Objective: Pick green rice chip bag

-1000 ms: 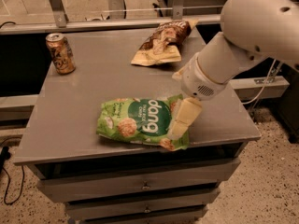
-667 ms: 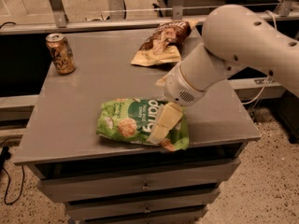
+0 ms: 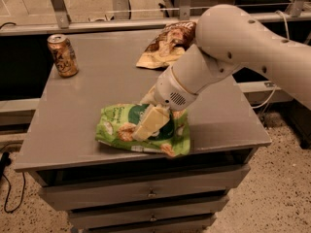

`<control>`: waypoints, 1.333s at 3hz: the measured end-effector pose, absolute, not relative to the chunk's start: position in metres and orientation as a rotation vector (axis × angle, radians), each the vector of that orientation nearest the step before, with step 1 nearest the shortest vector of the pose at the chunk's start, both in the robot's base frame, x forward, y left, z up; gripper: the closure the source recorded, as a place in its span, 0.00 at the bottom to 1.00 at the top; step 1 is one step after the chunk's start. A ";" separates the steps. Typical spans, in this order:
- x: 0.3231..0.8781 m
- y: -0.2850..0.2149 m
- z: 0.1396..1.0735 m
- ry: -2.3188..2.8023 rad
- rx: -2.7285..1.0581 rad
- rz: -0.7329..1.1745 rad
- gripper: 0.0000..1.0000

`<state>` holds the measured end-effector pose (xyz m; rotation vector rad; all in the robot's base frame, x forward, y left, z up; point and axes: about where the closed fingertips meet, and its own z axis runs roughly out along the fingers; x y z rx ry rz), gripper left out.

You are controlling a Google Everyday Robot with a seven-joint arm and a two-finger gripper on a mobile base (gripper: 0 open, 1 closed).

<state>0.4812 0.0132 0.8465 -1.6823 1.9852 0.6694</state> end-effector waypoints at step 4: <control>0.526 -0.031 0.956 1.763 -1.543 0.647 1.00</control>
Offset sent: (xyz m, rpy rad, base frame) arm 0.0059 -0.0213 0.0834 0.0972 -0.1009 -0.0207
